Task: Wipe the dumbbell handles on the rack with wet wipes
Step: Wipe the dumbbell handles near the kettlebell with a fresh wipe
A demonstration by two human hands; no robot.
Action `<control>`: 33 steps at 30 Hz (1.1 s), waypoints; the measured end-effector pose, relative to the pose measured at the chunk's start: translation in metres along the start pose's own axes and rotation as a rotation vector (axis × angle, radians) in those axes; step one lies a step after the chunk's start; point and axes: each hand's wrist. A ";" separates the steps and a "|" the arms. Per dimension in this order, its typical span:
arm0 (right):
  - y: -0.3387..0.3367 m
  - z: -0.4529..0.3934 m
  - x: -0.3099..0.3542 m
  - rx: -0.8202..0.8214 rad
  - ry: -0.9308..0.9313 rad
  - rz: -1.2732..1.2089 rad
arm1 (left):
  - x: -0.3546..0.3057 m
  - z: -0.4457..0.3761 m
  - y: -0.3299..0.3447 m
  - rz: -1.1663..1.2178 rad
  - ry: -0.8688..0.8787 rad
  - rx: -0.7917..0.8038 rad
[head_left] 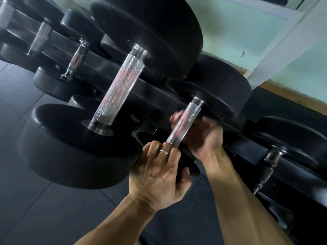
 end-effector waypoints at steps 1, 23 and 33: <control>0.005 -0.007 0.004 0.017 -0.077 -0.118 | 0.000 0.000 0.000 0.001 0.000 -0.001; -0.007 0.001 0.011 -0.126 -0.119 -0.072 | -0.001 0.000 0.000 -0.067 0.007 -0.015; -0.004 0.009 0.005 -0.215 0.013 0.173 | 0.000 0.000 0.000 -0.081 0.021 -0.006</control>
Point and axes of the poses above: each hand's wrist, its own z-axis away from the middle knuckle, its own y-axis out of the palm, x = y × z, and after that the axes turned 2 degrees about x, right-handed
